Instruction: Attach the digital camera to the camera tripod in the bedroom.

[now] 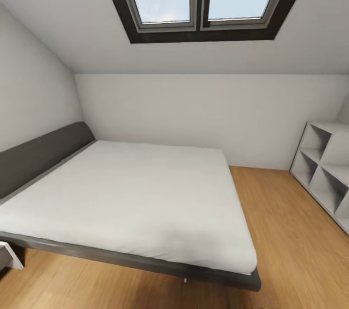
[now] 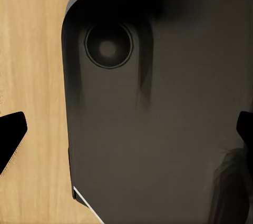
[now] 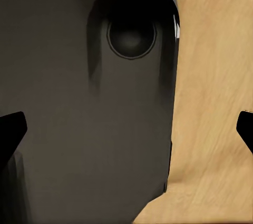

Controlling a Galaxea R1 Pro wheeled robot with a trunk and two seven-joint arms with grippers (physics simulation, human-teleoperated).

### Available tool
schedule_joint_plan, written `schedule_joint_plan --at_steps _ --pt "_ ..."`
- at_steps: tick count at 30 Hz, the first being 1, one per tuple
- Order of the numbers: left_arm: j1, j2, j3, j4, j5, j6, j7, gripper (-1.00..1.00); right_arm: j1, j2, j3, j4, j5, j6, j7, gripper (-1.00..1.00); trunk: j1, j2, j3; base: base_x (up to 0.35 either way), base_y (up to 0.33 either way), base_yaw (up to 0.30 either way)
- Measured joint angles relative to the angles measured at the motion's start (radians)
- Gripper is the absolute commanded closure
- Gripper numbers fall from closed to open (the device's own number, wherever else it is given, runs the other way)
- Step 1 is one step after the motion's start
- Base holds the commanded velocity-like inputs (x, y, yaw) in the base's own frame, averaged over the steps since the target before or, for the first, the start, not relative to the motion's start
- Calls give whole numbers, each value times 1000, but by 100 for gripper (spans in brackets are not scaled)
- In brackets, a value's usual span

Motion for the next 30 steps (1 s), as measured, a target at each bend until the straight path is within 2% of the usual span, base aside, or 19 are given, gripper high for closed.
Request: schedule_joint_plan --at_steps 22,30 --pt "0 -1 0 0 1 0 0 -100 0 0 0 0 0 0 0 -100 0 0 0 0 0 -242" --pt "0 -12 0 -1 0 -1 0 -100 0 0 -1 0 0 0 0 -100 0 0 0 0 0 -254"
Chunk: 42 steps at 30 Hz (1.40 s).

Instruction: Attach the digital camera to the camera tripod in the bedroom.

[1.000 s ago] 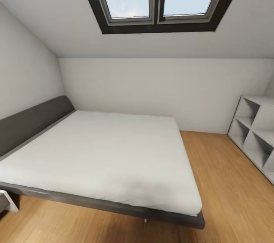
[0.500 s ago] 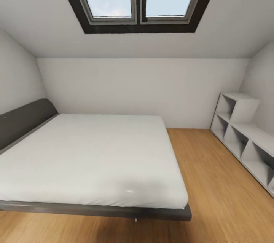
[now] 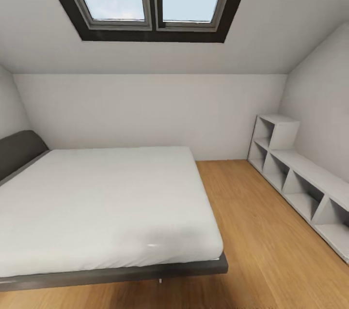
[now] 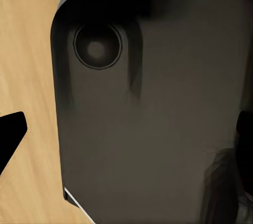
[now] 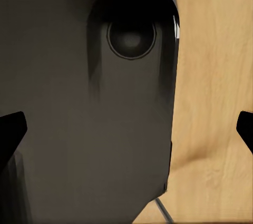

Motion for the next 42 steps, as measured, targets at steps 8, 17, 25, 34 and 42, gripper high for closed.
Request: schedule_joint_plan --at_steps 8,17,25,34,42 --pt "0 -1 0 0 1 0 0 -100 0 0 -1 0 0 0 0 -100 0 0 0 0 0 -284" --pt "0 -1 -1 1 31 0 0 -100 0 0 -3 0 -3 0 0 -100 0 0 0 0 0 -289" --pt "0 -1 -1 1 53 0 0 -100 0 0 -3 0 -4 0 0 -100 0 0 0 0 0 -291" --pt "0 -1 -1 1 56 0 0 -100 0 0 -3 0 -4 -2 0 -100 0 0 0 0 0 -291" --pt "0 -1 -1 1 57 0 0 -100 0 -1 -3 0 -4 -14 0 -100 0 0 0 0 0 -291"
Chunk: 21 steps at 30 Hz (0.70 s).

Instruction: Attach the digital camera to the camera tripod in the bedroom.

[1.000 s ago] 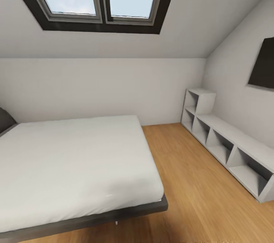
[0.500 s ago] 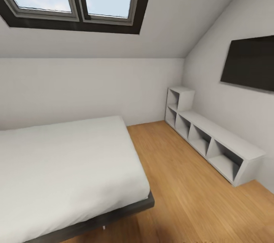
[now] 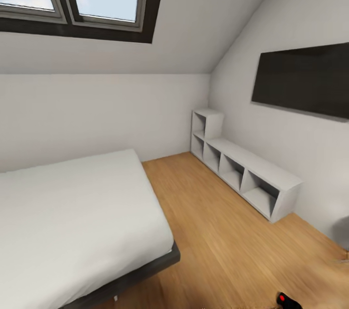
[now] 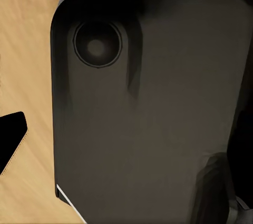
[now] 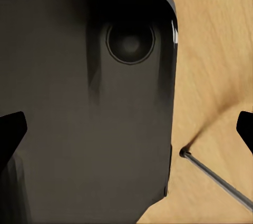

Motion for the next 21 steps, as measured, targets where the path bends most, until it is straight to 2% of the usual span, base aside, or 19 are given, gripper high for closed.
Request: schedule_joint_plan --at_steps 13,21 --pt "0 0 0 0 0 0 0 -100 0 -1 0 0 1 -1 0 -100 0 0 0 0 8 -291" --pt "0 -1 -1 0 -1 0 0 -100 0 -1 1 0 3 -1 0 -100 0 0 0 0 241 -291"
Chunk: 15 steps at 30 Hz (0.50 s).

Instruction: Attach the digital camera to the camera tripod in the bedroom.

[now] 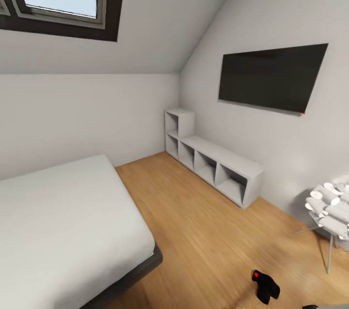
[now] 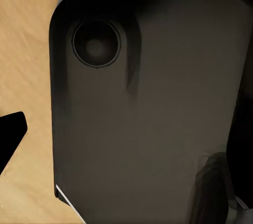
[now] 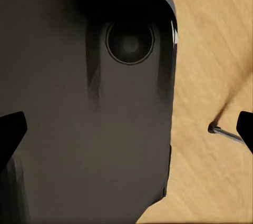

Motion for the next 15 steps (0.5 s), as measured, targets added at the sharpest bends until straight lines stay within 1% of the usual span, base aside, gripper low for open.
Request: schedule_joint_plan --at_steps 15 --pt "0 0 0 0 0 0 0 -100 1 0 0 0 0 0 0 -100 0 0 0 0 320 -291"
